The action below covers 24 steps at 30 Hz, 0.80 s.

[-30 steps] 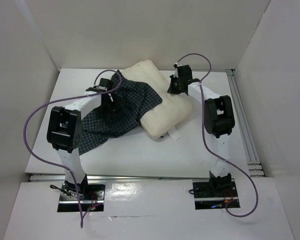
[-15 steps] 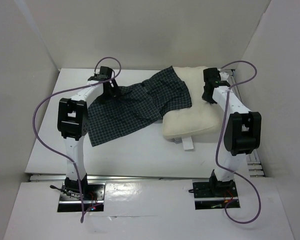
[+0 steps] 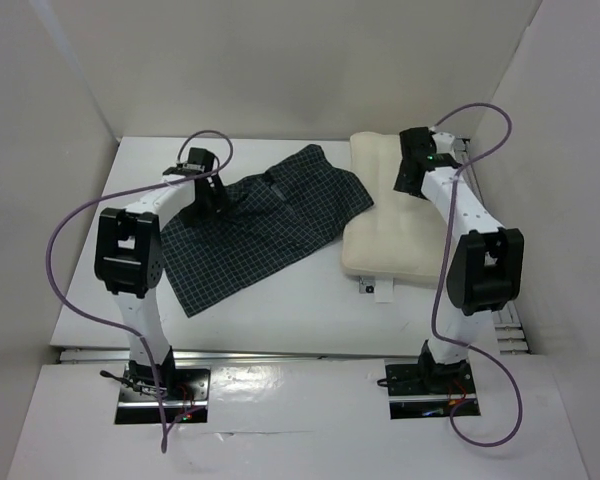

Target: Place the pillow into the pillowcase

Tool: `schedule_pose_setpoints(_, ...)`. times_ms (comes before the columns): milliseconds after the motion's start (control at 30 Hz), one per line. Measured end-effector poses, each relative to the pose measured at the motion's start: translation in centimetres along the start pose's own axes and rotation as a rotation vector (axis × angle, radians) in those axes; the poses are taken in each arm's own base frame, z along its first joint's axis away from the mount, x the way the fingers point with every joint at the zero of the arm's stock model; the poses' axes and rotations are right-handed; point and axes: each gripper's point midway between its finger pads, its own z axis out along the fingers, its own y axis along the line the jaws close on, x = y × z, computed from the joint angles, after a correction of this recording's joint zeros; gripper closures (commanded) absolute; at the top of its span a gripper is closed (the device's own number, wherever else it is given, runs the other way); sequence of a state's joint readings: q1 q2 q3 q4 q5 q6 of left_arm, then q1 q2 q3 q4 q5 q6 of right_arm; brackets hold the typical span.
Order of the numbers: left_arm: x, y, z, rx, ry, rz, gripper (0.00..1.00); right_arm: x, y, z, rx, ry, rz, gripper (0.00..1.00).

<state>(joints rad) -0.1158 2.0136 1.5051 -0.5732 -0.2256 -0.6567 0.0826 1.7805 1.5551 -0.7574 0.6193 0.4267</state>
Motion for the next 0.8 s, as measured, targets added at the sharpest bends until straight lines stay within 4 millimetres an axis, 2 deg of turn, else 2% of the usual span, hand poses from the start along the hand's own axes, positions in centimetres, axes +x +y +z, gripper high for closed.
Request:
schedule_pose_setpoints(67,-0.3,-0.8,-2.1,0.027,-0.037,0.012,0.0,1.1,2.0,-1.4,-0.086,-0.016,-0.074,0.0)
schedule_pose_setpoints(167,-0.9,-2.6,-5.7,0.098,-0.111,0.028,0.0,2.7,5.6,-4.5,-0.274,-0.032,-0.157,0.0)
schedule_pose_setpoints(300,-0.5,-4.3,-9.2,0.179,-0.172,0.052,0.0,3.5,11.0,-8.8,-0.576,-0.075,-0.225,0.0)
schedule_pose_setpoints(400,1.5,-3.8,-9.5,0.189,-0.151,0.046,0.0,3.9,15.1,-11.5,-0.762,-0.126,-0.293,0.0)
schedule_pose_setpoints(500,5.2,-1.7,-7.9,0.15,-0.071,0.035,0.0,5.3,20.4,-13.7,-0.921,-0.147,-0.383,0.03)
schedule_pose_setpoints(567,7.8,-0.2,-6.6,0.11,-0.006,0.027,0.0,6.4,23.9,-13.9,-0.976,-0.148,-0.433,0.05)
schedule_pose_setpoints(633,10.4,1.3,-5.6,0.073,0.064,0.018,0.0,8.6,27.1,-13.0,-1.006,-0.117,-0.484,0.06)
schedule_pose_setpoints(733,11.2,1.6,-4.9,0.046,0.098,0.004,0.0,12.4,29.8,-10.4,-1.004,-0.041,-0.54,0.06)
schedule_pose_setpoints(800,11.2,1.2,-4.0,0.02,0.124,-0.008,0.0,15.0,30.2,-8.5,-0.986,0.019,-0.569,0.06)
